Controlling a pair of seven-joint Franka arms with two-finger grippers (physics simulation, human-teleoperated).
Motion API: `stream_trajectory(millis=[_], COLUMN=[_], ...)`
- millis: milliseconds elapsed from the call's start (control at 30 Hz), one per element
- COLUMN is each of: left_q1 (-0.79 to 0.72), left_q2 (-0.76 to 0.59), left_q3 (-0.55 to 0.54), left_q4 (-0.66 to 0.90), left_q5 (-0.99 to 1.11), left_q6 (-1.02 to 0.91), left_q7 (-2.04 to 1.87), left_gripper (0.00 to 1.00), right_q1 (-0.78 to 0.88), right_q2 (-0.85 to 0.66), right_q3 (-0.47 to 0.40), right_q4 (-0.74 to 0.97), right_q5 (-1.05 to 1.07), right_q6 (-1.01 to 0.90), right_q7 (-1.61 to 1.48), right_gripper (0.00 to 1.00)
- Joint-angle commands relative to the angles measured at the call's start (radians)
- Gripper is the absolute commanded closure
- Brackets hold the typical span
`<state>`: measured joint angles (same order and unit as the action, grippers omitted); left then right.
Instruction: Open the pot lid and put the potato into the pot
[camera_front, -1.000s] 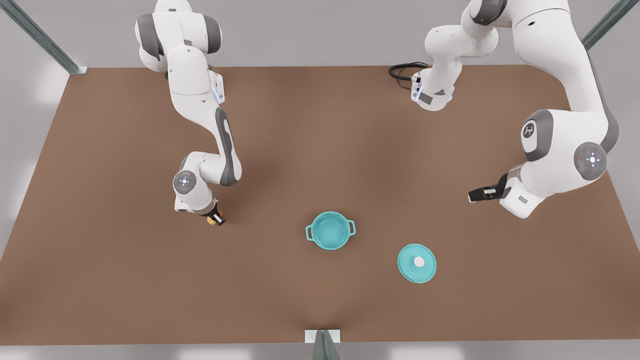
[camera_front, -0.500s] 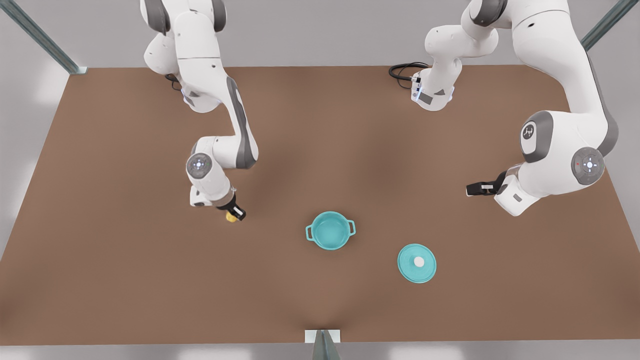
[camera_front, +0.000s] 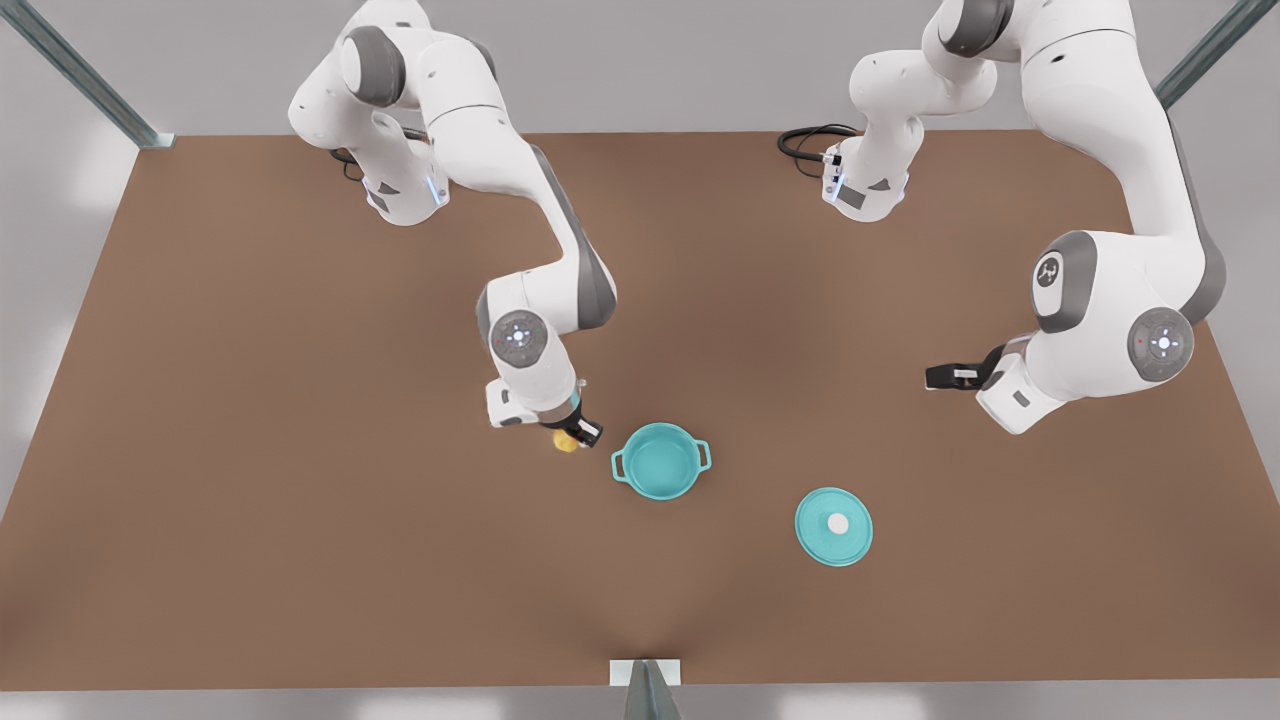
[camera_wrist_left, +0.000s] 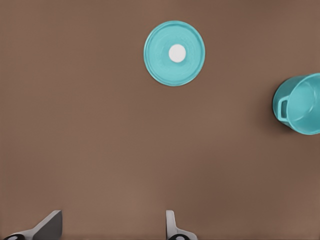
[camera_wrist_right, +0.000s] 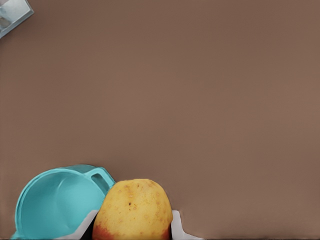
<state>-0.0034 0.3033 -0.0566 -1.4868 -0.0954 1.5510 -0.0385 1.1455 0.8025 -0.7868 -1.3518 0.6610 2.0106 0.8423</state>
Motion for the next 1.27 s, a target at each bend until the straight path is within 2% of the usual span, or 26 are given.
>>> stream_trajectory(millis=[0, 267, 467, 700, 733, 867, 900, 933, 967, 1000, 1033, 1100, 1133, 1167, 1233], left_q1=[0.000, -0.003, -0.003, -0.015, -0.015, -0.018, -0.018, -0.018, -0.018, -0.017, -0.018, -0.020, -0.018, -0.020, -0.026], left_q2=[-0.001, 0.000, 0.002, 0.007, 0.008, 0.011, 0.011, 0.011, 0.008, 0.013, 0.016, 0.034, 0.036, 0.037, 0.039], left_q3=[0.000, -0.003, -0.002, -0.003, -0.003, -0.003, -0.003, -0.005, -0.005, -0.005, -0.005, -0.005, -0.005, -0.005, -0.005], left_q4=[0.000, -0.003, -0.006, -0.012, -0.012, -0.012, -0.010, -0.010, 0.008, 0.049, 0.063, 0.109, 0.109, 0.109, 0.108], left_q5=[0.002, 0.003, 0.003, 0.017, 0.017, 0.019, 0.019, 0.019, 0.020, 0.017, 0.006, 0.006, 0.005, 0.009, 0.008], left_q6=[-0.003, -0.003, -0.003, -0.006, -0.006, -0.006, -0.006, -0.006, -0.002, -0.002, 0.003, 0.004, 0.004, 0.004, 0.004], left_q7=[0.020, 0.020, 0.020, 0.008, 0.006, -0.009, -0.009, -0.012, -0.015, -0.015, -0.029, -0.024, -0.024, -0.024, -0.029], left_gripper=[0.00, 0.00, 0.00, 0.00, 0.00, 0.00, 0.00, 0.00, 0.00, 0.00, 0.00, 0.00, 0.00, 0.00, 0.00], right_q1=[0.000, -0.021, -0.024, -0.021, -0.021, -0.021, -0.029, -0.092, -0.184, -0.325, -0.544, -1.013, -1.171, -1.257, -1.297], right_q2=[0.038, 0.227, 0.236, 0.261, 0.261, 0.261, 0.239, 0.143, 0.057, -0.058, -0.178, -0.259, -0.269, -0.270, -0.287], right_q3=[0.009, 0.009, 0.009, 0.027, 0.029, 0.026, 0.012, 0.031, 0.052, 0.132, 0.331, 0.753, 0.866, 0.883, 0.906], right_q4=[0.049, 0.233, 0.264, 0.280, 0.280, 0.278, 0.278, 0.272, 0.260, 0.183, 0.099, -0.009, -0.033, -0.050, -0.086], right_q5=[0.072, 0.138, 0.161, 0.183, 0.181, 0.183, 0.169, 0.118, -0.027, -0.208, -0.427, -0.738, -0.827, -0.859, -0.850], right_q6=[-0.065, -0.009, 0.195, 0.221, 0.220, 0.214, 0.148, -0.013, -0.229, -0.371, -0.395, -0.389, -0.388, -0.374, -0.317], right_q7=[0.244, 0.320, 0.368, 0.382, 0.342, 0.317, 0.296, 0.181, 0.029, -0.184, -0.337, -0.548, -0.667, -0.821, -0.842], right_gripper=[0.42, 0.42, 0.42, 0.41, 0.00, 0.00, 0.00, 0.00, 0.00, 0.00, 0.00, 0.00, 0.00, 0.00, 0.00])
